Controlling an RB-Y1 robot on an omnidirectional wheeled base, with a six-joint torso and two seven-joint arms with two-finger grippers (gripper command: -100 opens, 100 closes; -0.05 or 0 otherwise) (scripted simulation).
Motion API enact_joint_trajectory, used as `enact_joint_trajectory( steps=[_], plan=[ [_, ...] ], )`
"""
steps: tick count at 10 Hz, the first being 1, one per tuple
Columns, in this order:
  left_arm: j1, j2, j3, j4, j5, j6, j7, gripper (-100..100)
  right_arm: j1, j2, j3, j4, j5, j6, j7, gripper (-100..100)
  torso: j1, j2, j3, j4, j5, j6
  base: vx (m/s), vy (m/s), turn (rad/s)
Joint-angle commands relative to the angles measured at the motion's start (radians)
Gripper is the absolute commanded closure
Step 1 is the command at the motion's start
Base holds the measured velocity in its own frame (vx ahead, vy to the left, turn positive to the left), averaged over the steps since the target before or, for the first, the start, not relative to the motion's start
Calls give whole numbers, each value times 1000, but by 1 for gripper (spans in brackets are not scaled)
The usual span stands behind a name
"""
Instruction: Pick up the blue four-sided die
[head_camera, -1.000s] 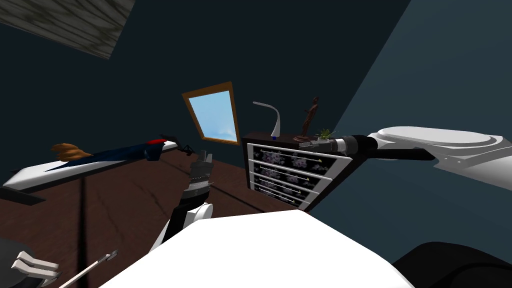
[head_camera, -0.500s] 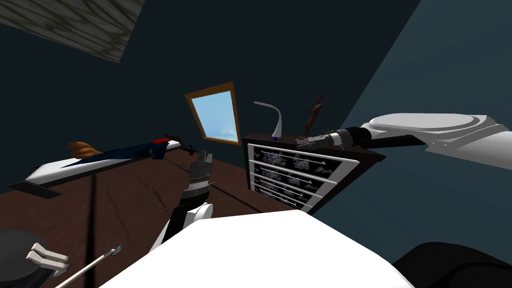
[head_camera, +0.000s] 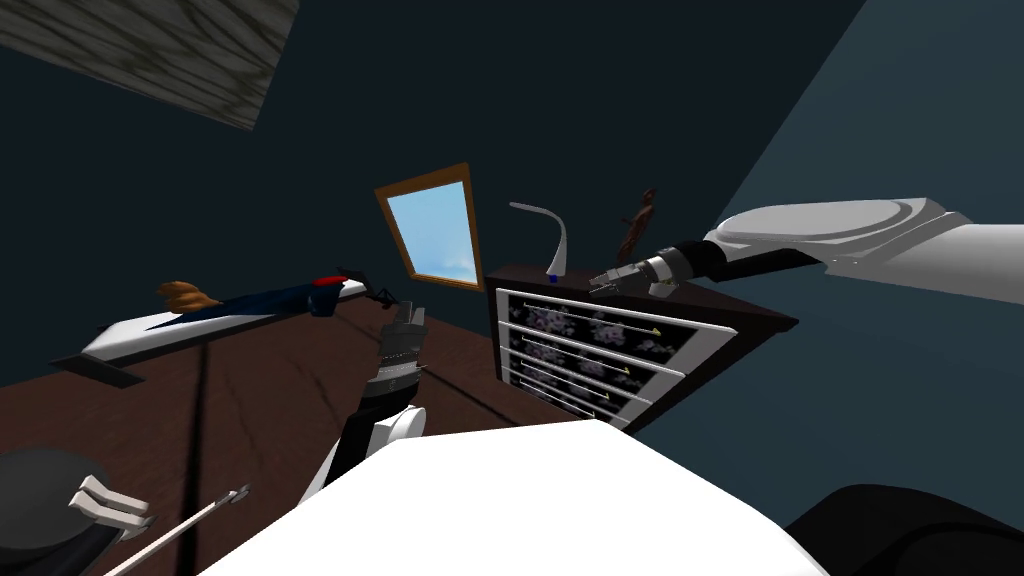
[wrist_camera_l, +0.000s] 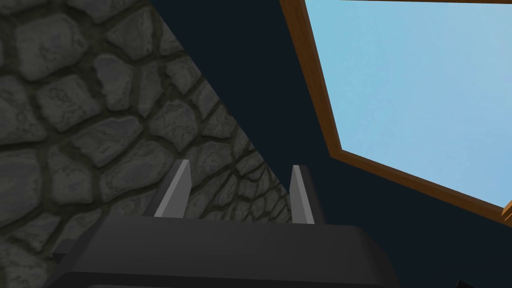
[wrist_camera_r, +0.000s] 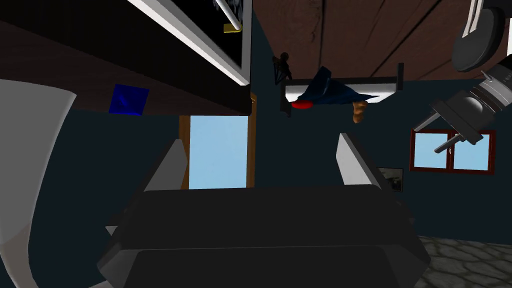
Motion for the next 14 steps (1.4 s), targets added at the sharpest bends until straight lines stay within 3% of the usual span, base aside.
enact_joint_trajectory(
  steps=[1,14],
  plan=[
    [0,0,0,0,0,0,0,0,12,-50,-23,24,31,-18,-2,-100,0,0,0,0,0,0,64,-27,90],
    [0,0,0,0,0,0,0,0,82,-434,-107,137,197,-98,12,-100,-2,-4,-3,-1,-1,0,77,-38,59]
  ],
)
